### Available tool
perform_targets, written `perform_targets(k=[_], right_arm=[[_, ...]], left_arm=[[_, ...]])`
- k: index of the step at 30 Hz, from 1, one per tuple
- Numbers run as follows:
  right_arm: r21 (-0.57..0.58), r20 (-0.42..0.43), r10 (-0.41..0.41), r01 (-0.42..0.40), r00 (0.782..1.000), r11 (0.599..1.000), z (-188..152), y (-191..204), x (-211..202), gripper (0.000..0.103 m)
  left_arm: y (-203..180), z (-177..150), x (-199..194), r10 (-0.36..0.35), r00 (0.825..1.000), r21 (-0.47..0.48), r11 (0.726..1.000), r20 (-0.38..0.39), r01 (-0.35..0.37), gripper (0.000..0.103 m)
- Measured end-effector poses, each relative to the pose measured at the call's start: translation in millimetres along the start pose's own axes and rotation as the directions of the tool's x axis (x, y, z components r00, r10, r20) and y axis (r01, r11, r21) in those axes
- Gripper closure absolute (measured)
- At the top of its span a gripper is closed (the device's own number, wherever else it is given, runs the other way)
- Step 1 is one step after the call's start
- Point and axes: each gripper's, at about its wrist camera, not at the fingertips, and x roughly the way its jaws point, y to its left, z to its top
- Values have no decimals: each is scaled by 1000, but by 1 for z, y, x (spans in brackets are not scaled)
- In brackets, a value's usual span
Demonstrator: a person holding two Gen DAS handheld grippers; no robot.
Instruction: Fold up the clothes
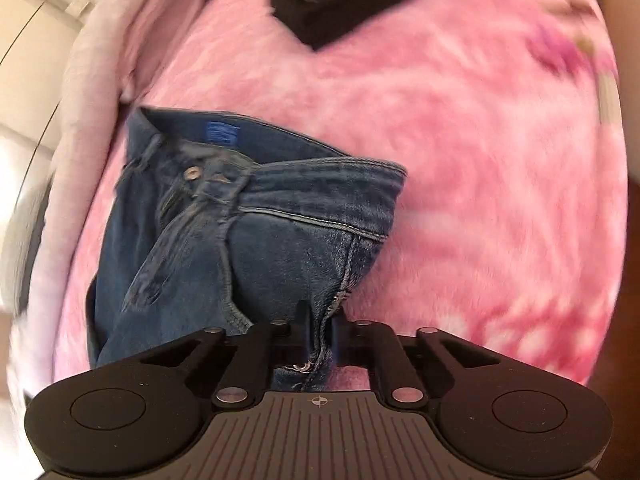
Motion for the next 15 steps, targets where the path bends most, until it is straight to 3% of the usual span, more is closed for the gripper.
perform_targets(k=[5,11,15], right_arm=[[-79,35,3,-1,999,997,31,-6,-43,97],[-136,-52,-65,57,997,989,38,-20,-17,96],[-176,-55,-117,105,992,979,34,-11,-21,92]], left_arm=[[-15,24,-33,-62,998,30,998,31,61,98],[-37,39,-24,-160,985,5,987,-61,161,93],[0,42,-40,-216,973,-179,964,-80,199,86]])
